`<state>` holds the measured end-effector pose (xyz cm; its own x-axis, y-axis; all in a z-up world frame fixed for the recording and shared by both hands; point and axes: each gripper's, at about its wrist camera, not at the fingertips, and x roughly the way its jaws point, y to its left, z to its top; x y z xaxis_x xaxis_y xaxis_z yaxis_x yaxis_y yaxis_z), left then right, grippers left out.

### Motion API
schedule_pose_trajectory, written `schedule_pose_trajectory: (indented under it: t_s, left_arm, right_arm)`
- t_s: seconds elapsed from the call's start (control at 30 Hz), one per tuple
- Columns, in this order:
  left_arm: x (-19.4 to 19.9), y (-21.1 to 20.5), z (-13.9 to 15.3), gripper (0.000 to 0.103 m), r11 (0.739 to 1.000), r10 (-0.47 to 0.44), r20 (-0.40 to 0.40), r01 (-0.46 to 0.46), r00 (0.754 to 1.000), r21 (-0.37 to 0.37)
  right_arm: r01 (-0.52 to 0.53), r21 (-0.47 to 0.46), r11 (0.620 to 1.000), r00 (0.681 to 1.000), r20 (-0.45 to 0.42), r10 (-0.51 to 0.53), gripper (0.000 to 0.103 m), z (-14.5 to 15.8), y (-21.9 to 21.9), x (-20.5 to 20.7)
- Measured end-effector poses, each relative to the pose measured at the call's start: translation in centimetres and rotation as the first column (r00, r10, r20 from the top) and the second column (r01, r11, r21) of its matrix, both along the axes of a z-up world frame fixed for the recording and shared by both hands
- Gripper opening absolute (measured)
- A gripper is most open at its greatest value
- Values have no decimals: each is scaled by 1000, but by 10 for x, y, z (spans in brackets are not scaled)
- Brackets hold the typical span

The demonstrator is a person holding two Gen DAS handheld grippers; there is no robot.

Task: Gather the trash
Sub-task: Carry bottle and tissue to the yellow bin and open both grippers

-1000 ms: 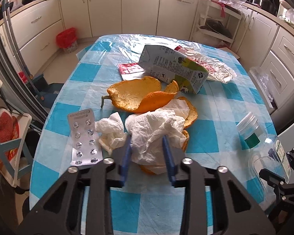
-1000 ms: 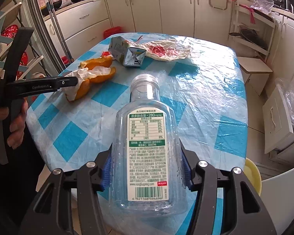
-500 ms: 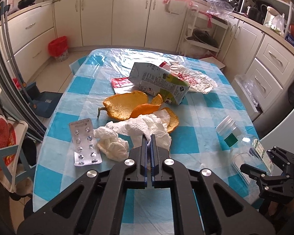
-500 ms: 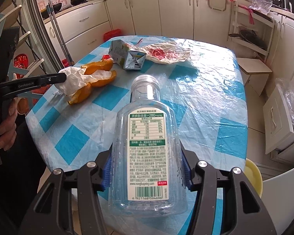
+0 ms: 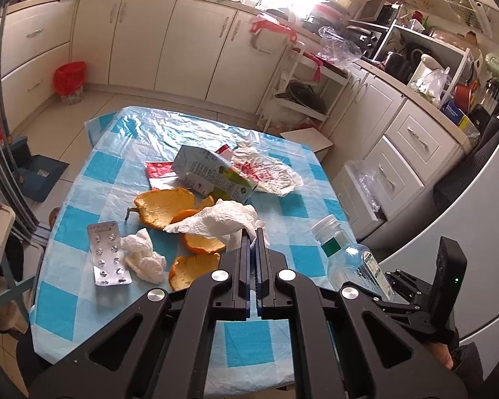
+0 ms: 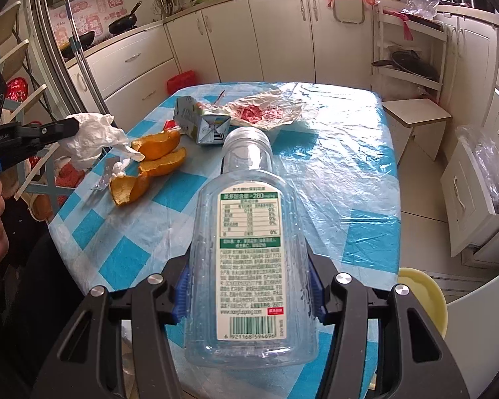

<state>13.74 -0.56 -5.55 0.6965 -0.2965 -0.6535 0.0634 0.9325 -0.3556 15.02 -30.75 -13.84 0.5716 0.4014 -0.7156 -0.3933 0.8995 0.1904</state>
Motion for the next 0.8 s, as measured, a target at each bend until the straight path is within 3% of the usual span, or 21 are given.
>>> schedule_pose_trajectory:
  t_s: [0.17, 0.33, 0.57, 0.7, 0.8]
  left_arm:
    - [-2, -27, 12, 2, 997, -67, 17, 67, 998, -33]
    - [-1, -66, 16, 2, 986, -154, 19, 155, 988, -53]
    - [-2, -120, 21, 2, 963, -262, 30, 263, 965, -64]
    - [-1, -142, 22, 2, 950, -299, 28, 300, 954, -81]
    - [-1, -156, 22, 2, 943, -322, 28, 324, 946, -81]
  right_arm:
    - [112, 32, 993, 993, 24, -113, 54, 6, -29, 1]
    - [278, 55, 959, 960, 20, -279, 54, 5, -71, -1]
    - [513, 31, 858, 857, -59, -511, 54, -13, -130, -5]
    - [591, 10, 806, 796, -165, -582, 54, -34, -150, 2]
    - [615, -3, 788, 770, -212, -602, 54, -44, -155, 6]
